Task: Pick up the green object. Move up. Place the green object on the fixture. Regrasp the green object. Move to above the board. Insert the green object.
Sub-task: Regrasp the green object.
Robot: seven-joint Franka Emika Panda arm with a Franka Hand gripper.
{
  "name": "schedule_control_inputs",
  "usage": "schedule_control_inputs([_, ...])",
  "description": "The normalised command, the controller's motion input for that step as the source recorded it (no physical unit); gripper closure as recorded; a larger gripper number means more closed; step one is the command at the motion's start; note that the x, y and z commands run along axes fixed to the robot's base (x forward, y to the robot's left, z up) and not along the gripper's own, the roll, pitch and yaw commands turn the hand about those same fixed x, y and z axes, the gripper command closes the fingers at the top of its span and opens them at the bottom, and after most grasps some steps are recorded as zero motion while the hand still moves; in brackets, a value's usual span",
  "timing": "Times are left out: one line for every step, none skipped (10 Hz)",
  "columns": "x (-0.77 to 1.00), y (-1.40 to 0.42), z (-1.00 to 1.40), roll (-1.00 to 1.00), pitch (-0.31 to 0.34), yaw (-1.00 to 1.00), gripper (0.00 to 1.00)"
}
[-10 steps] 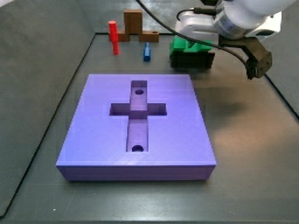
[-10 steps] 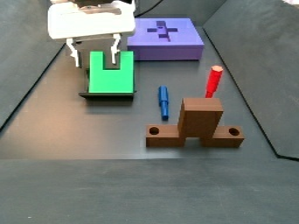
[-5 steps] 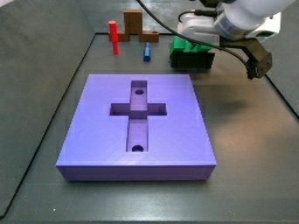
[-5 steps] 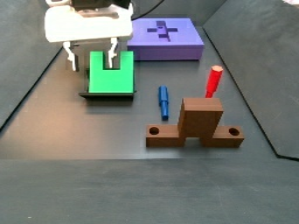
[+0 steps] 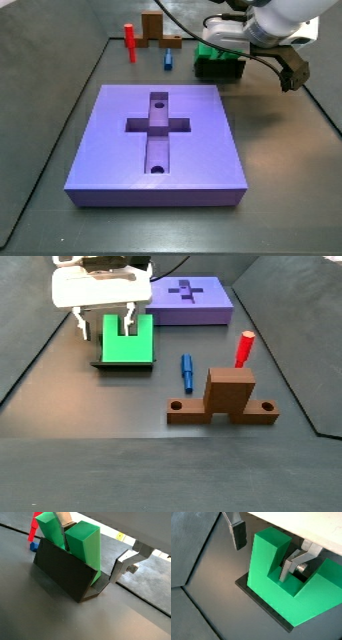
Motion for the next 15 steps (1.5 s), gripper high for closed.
schedule_control_inputs([-0.03, 0.0, 0.25, -0.06, 0.0, 0.0, 0.0])
schedule_control_inputs([0.04, 0.0, 0.09, 0.0, 0.0, 0.08, 0.0])
schedule_control_inputs([0.08, 0.0, 0.0, 0.0, 0.011, 0.03, 0.0])
schedule_control_inputs([-0.03, 0.0, -0.14, 0.03, 0.0, 0.0, 0.0])
schedule_control_inputs([0.0, 0.0, -0.02, 0.0, 0.0, 0.0, 0.0])
schedule_control_inputs([-0.01, 0.0, -0.03, 0.04, 0.0, 0.0, 0.0])
schedule_control_inputs([0.0, 0.0, 0.0, 0.0, 0.0, 0.0, 0.0])
schedule_control_inputs([0.0, 0.0, 0.0, 0.0, 0.0, 0.0, 1.0])
schedule_control_inputs([0.0, 0.0, 0.0, 0.0, 0.0, 0.0, 1.0])
schedule_control_inputs([0.0, 0.0, 0.0, 0.0, 0.0, 0.0, 1.0])
schedule_control_inputs([0.0, 0.0, 0.0, 0.0, 0.0, 0.0, 1.0])
schedule_control_inputs([0.0, 0.0, 0.0, 0.0, 0.0, 0.0, 1.0])
schedule_control_inputs([0.0, 0.0, 0.0, 0.0, 0.0, 0.0, 1.0])
schedule_control_inputs([0.0, 0.0, 0.0, 0.0, 0.0, 0.0, 1.0])
schedule_control_inputs([0.0, 0.0, 0.0, 0.0, 0.0, 0.0, 1.0])
